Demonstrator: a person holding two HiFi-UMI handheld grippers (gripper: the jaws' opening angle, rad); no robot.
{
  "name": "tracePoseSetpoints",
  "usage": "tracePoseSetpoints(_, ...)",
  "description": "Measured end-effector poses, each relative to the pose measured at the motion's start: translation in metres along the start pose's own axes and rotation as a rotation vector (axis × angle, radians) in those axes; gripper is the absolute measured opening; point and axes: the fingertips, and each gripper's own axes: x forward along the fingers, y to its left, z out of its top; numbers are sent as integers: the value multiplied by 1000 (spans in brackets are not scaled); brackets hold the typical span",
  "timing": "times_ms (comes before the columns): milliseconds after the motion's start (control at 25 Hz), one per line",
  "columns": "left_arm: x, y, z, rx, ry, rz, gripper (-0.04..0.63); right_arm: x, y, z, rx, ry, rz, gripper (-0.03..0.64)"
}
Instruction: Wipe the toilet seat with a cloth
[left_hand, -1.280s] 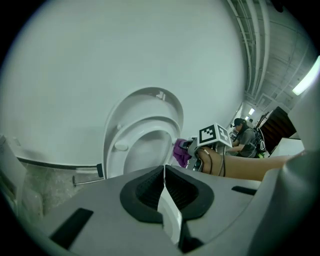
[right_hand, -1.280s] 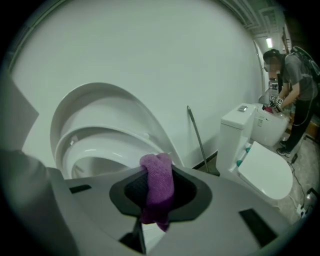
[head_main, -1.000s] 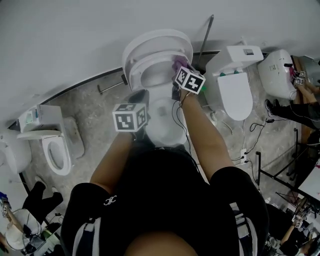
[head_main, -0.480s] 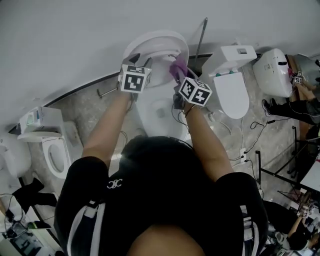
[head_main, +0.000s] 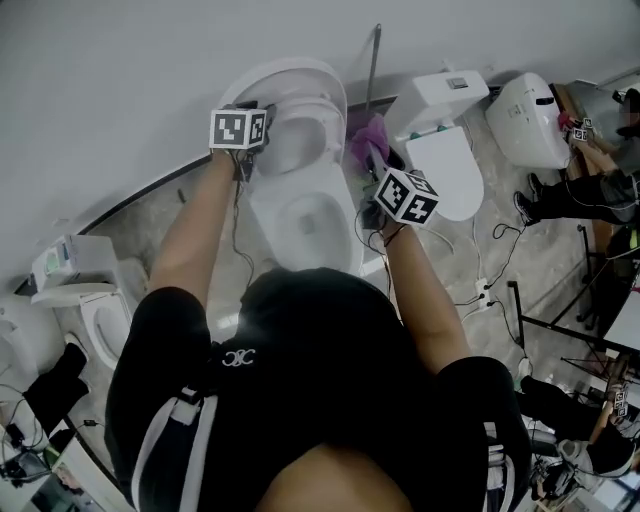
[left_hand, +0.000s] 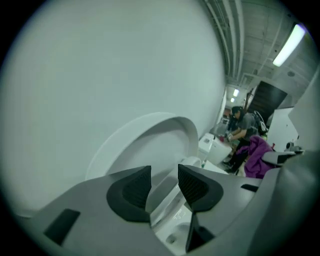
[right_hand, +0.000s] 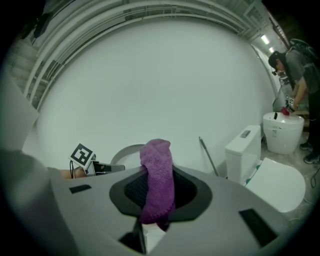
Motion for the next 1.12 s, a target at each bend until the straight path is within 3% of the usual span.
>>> tracePoseSetpoints(240,6,5,3,-37,-23,82,173,-13,-17,-12,0,31,2,80)
tracePoseSetpoints(520,10,10,0,-200,-2,133,164,-20,-30,-16,-7,53,24,80)
tracePoseSetpoints(640,11,5,0,-269,-6,137,109,-22,-35,-16,-11,63,38,80)
tracePoseSetpoints(720,12,-2,1,-268,-7,161,54,-26,-40,-15,-16,69,48,80)
tracePoseSetpoints(840,12,-8,1,-250,-13,208,38,-33,-48,-14,-26,71,56,80)
tracePoseSetpoints(1120,-3,-21,-14,-351,9,169,9,-53,-71,-23,-29,92,63,80)
